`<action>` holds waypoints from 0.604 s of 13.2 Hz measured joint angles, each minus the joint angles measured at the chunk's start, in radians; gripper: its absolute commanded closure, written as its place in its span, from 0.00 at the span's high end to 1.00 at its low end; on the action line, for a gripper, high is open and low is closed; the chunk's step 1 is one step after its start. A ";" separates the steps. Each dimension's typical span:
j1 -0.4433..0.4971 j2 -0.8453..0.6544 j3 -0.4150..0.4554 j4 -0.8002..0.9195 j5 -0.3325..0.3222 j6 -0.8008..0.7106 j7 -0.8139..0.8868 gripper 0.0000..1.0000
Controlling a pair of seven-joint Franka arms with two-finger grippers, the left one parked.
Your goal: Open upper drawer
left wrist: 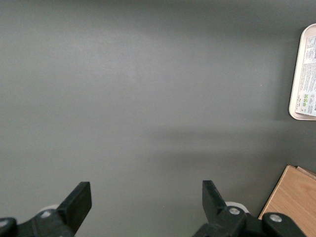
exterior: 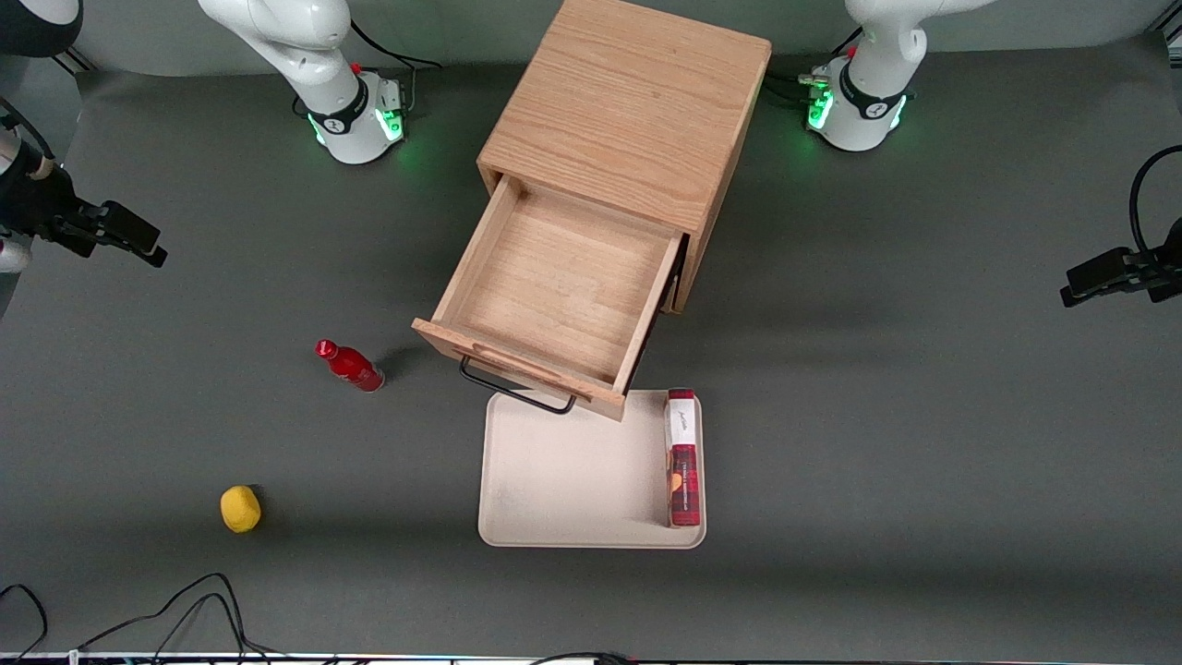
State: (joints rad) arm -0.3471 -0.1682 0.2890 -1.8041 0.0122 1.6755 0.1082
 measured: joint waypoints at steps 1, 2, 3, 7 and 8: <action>0.006 0.014 0.011 0.014 -0.012 -0.016 0.000 1.00; 0.037 0.032 0.001 0.030 -0.017 -0.036 0.000 1.00; 0.107 0.050 -0.054 0.045 -0.020 -0.051 0.002 1.00; 0.309 0.077 -0.255 0.078 -0.024 -0.069 0.003 1.00; 0.311 0.077 -0.258 0.080 -0.024 -0.069 0.003 1.00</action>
State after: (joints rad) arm -0.0361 -0.0908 0.0306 -1.7239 -0.0118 1.6066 0.1109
